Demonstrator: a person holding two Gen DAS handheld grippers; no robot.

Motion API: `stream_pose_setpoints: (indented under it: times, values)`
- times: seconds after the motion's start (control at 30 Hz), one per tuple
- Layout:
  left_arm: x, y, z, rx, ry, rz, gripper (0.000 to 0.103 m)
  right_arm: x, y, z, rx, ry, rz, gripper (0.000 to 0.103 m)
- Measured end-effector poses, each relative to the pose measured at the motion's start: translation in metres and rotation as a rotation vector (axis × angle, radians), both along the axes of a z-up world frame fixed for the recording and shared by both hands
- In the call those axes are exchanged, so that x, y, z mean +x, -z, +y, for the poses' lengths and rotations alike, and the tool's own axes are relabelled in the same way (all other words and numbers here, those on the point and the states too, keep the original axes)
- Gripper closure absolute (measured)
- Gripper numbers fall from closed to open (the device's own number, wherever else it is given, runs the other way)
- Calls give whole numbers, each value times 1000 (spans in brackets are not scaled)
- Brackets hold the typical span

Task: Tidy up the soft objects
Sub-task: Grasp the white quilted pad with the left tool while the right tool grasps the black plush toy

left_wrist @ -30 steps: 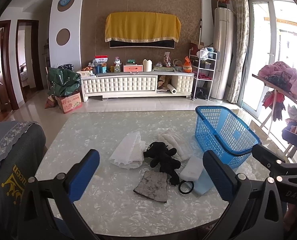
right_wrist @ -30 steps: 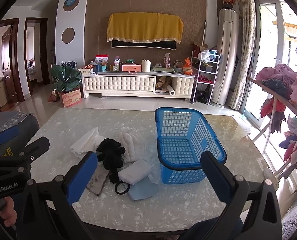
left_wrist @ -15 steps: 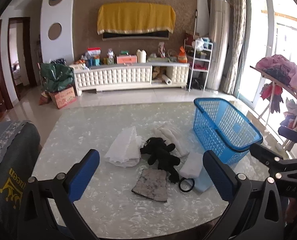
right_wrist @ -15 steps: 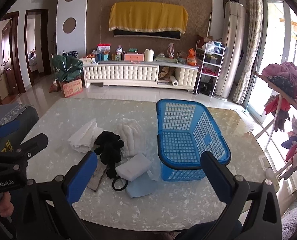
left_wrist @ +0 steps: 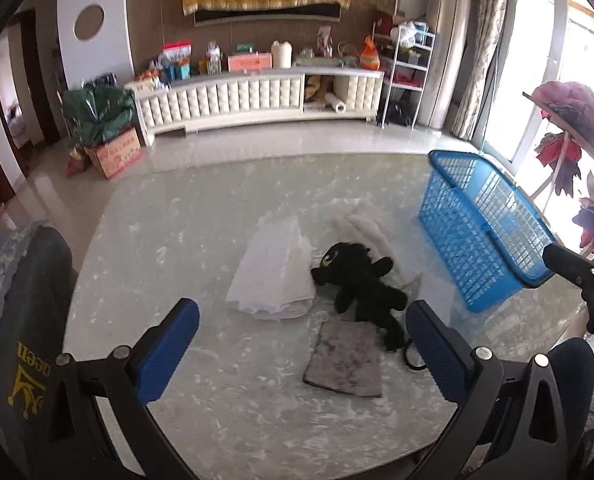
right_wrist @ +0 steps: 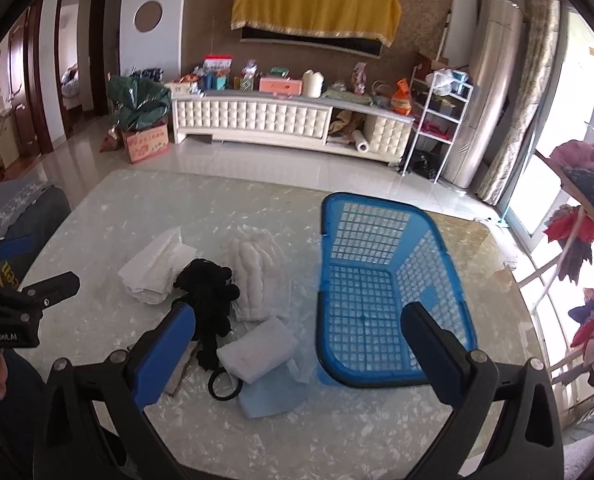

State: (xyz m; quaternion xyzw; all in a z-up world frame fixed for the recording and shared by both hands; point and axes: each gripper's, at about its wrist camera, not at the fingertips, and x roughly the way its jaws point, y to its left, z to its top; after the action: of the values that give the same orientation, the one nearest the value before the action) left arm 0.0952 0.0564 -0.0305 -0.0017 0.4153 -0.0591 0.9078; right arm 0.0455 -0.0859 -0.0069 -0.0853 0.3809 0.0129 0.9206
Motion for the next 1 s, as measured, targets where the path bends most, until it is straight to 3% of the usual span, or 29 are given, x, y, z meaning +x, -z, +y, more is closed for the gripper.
stream_pose_setpoints:
  times: [0.27,0.4,0.57,0.8,0.9,1.0]
  values:
    - [36,23,36,57,49,114,0,44,20,20,37,-122,120,0]
    - [56,36,55,7,98,179,0,65,31,39,24,-194,170,0]
    - [83,50,71,11,73,221,0,87,54,63,-16,-274,256,0]
    - [129,89,71,-1,187,310,0,116,93,78,-42,-295,367,0]
    - [146,107,64,0,237,359,0,126,107,78,-43,-284,401,8]
    - [156,118,55,20,281,369,0,136,117,79,-42,-277,425,8]
